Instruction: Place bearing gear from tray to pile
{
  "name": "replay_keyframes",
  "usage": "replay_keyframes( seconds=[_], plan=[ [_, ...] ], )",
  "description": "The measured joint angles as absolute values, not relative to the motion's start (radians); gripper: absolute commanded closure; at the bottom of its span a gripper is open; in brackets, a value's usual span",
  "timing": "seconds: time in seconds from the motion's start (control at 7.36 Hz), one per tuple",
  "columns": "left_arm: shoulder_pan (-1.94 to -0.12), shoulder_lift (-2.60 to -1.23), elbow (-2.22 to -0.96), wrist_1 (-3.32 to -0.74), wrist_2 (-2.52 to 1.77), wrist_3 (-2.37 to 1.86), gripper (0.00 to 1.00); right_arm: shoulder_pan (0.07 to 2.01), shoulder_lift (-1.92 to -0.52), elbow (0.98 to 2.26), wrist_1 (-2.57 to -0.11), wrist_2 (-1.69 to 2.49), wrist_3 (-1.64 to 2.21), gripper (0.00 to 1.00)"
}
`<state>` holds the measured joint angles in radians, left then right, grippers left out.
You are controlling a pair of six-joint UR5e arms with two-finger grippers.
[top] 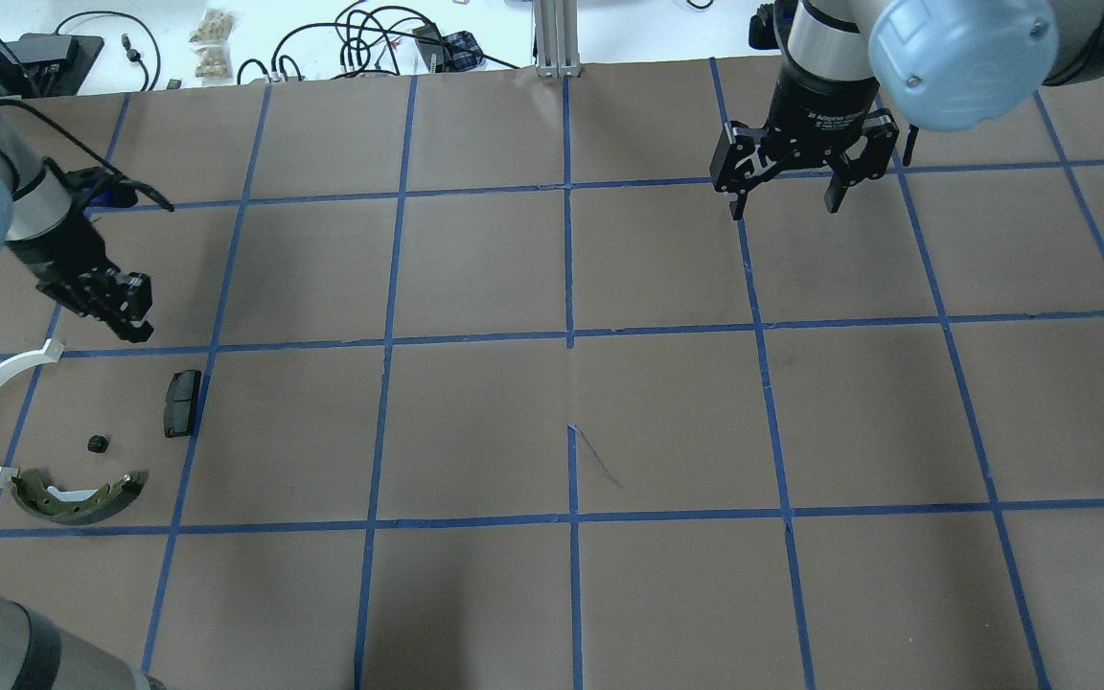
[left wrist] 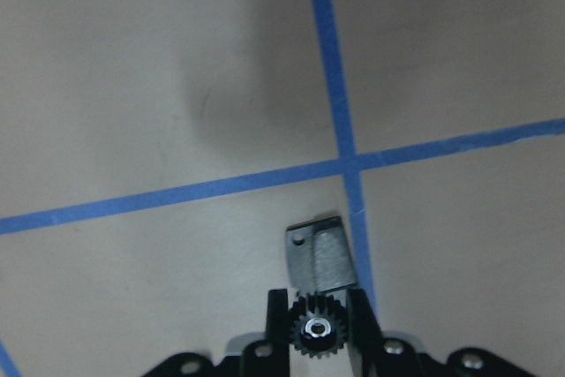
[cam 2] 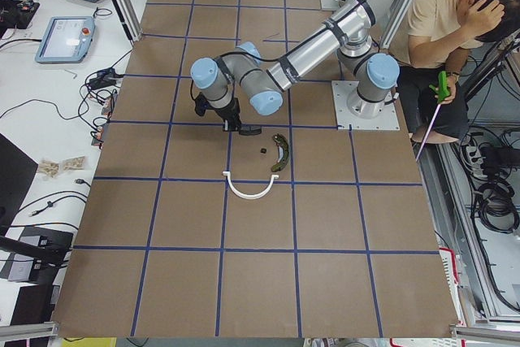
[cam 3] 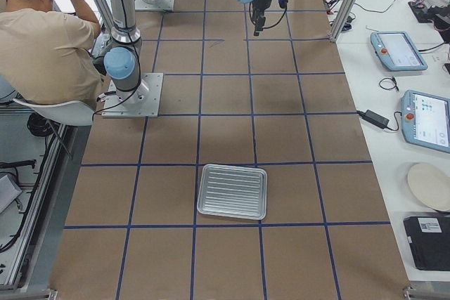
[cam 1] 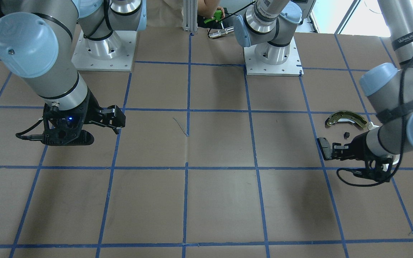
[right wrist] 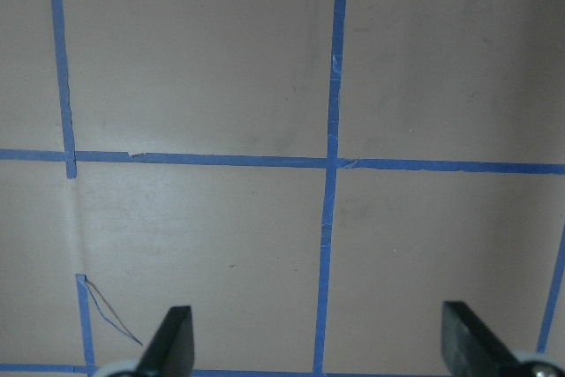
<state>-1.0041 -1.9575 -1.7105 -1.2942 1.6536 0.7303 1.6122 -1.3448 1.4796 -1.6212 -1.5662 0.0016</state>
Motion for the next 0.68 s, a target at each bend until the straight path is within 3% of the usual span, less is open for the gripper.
replay_keyframes(
  seconds=[0.68],
  plan=[
    [-0.861, -1.955, -1.833, -1.151, 1.659, 0.906, 1.00, 1.612, -1.348, 1.478, -1.624, -1.560, 0.007, 0.00]
  ],
)
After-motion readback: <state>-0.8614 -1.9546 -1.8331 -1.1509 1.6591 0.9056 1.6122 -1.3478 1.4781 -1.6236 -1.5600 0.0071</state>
